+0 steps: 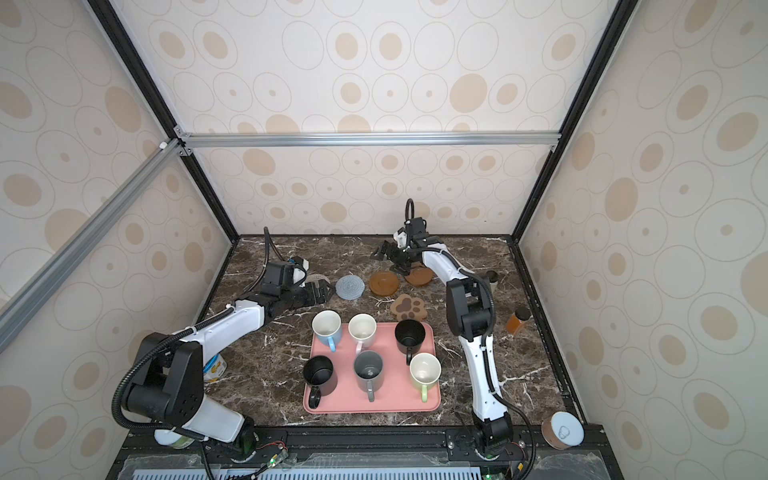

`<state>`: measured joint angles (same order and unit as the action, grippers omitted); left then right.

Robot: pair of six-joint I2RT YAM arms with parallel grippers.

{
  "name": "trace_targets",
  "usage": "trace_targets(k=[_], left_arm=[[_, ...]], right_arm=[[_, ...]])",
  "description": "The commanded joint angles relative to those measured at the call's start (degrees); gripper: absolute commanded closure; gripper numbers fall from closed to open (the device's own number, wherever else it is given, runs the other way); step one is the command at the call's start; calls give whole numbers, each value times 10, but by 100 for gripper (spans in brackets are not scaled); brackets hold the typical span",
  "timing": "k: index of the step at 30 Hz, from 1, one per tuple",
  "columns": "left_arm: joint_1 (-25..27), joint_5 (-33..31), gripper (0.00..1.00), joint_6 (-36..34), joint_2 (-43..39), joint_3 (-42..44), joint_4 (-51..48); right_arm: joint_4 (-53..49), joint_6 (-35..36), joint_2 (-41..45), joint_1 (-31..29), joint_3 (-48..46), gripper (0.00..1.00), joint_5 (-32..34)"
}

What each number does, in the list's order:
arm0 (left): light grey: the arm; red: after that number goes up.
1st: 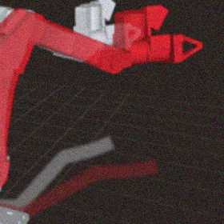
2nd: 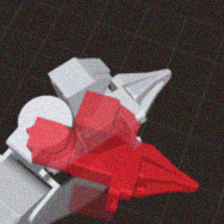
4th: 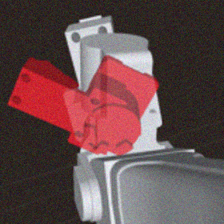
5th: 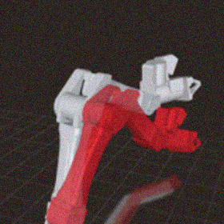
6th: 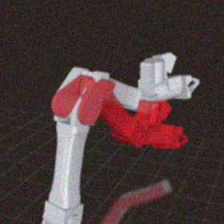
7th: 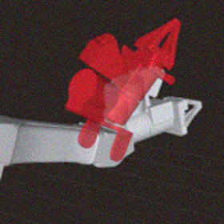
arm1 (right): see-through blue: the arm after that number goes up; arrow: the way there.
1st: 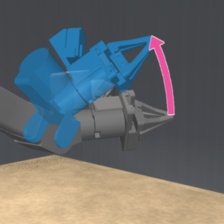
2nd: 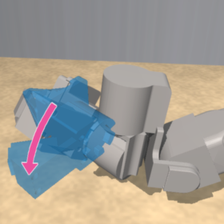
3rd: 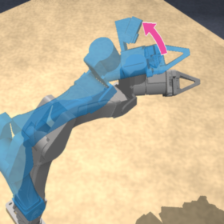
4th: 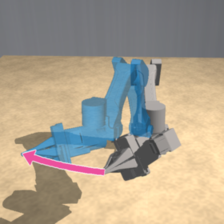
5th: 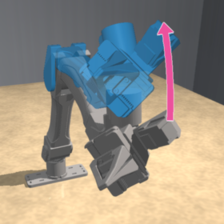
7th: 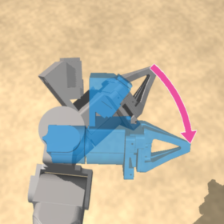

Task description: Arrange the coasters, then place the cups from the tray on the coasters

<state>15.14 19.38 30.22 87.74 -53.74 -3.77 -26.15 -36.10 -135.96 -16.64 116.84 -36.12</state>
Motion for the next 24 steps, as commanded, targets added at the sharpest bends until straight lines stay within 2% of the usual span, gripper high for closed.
trace_targets(k=[1,3,11,24], left_arm=[[-3,-2,0,-9,-17,-11,-8],[-3,-2,0,-8,-20,-10,-7],[-3,-2,0,-6,-23,-3,-6],[-2,0,0,0,-22,1,0]], right_arm=[[36,-32,-28,4,12,1,-4],[43,-40,-47,22,24,1,-13],[6,-21,-98,23,80,1,-26],[9,-24,-140,20,97,1,-73]])
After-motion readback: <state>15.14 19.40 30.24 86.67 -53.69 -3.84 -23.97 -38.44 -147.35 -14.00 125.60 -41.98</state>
